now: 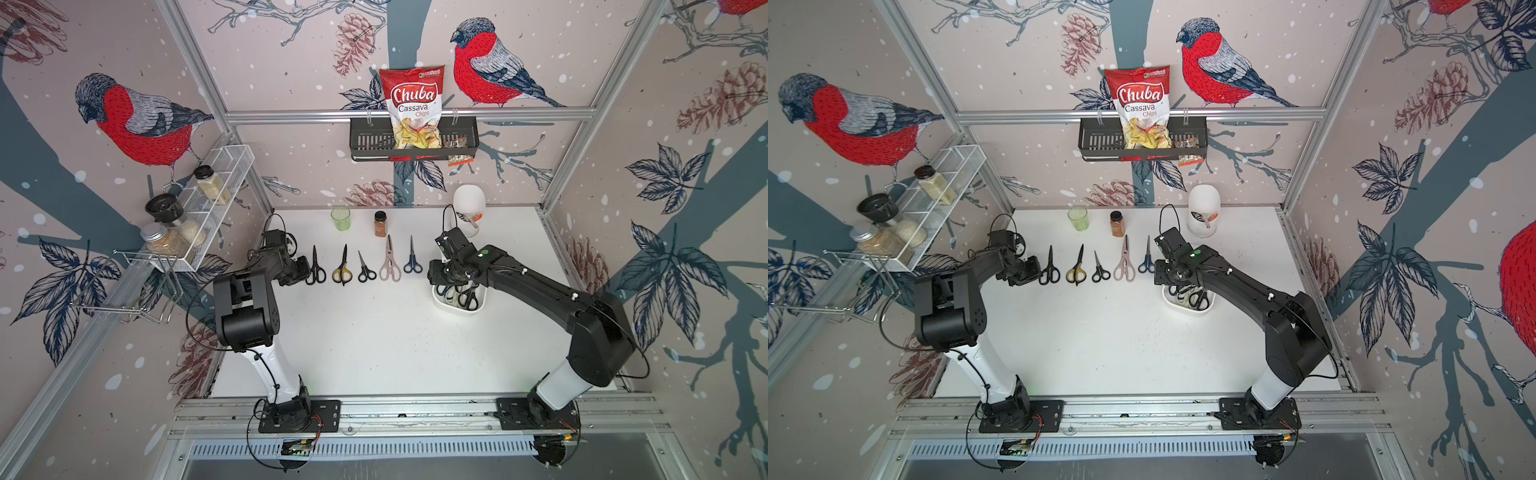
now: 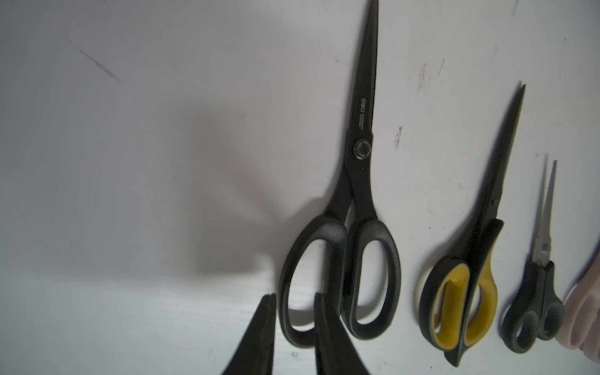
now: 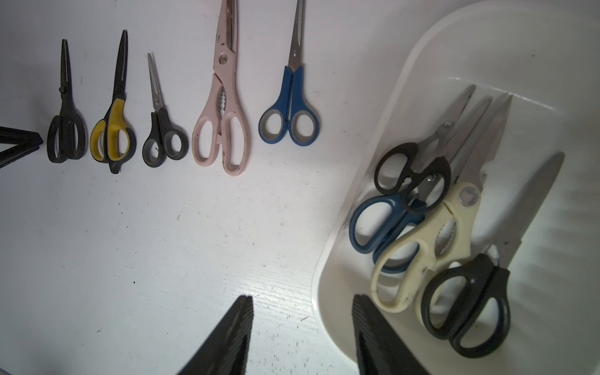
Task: Take the scissors out of the storage box
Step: Place the scissors at the center of the board, then pick up the scissors from the storage box.
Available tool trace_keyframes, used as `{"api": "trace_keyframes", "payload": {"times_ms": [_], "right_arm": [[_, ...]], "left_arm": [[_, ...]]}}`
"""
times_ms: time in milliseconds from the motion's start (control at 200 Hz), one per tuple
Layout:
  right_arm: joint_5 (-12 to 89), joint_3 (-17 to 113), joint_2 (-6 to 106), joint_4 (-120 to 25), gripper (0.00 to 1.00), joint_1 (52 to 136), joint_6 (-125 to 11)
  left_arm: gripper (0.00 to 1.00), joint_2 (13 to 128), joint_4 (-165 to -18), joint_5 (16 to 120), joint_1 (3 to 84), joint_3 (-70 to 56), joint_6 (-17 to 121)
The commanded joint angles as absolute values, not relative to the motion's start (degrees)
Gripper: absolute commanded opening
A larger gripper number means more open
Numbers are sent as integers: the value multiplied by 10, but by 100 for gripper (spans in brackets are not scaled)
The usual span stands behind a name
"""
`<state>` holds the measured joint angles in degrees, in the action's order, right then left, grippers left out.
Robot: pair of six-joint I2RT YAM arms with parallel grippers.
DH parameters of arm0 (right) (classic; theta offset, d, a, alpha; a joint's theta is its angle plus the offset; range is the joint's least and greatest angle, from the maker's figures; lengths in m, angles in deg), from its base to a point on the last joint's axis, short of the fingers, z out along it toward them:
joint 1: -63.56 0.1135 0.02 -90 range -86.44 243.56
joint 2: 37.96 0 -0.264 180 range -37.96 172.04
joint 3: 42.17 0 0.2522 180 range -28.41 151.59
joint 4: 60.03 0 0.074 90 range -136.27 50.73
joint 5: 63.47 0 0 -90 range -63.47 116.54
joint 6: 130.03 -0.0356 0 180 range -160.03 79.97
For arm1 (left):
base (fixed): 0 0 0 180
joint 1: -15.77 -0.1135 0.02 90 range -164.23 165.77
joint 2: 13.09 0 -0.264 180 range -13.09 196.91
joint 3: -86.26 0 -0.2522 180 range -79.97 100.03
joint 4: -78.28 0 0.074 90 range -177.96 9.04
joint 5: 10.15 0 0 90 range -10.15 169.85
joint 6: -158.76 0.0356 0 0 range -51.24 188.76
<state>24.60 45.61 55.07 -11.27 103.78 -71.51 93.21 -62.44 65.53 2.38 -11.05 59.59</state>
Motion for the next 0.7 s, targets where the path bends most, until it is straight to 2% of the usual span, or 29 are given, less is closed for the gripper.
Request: {"api": "trace_keyframes", "payload": {"times_ms": [0,225,400,595,690], "right_arm": [[220,458,545,-92,55,1029,-732],[213,427,524,-71,55,969,-770],[243,387,500,-68,48,920,-777],[270,345,487,-75,46,906,-786],[287,326,489,-93,42,908,-800]], "left_arm": [[28,911,-603,659,27,-100,585],[28,858,-583,692,98,-101,579],[28,816,-595,703,179,-135,553],[28,753,-636,683,249,-177,481],[28,718,-673,665,270,-208,430]]}}
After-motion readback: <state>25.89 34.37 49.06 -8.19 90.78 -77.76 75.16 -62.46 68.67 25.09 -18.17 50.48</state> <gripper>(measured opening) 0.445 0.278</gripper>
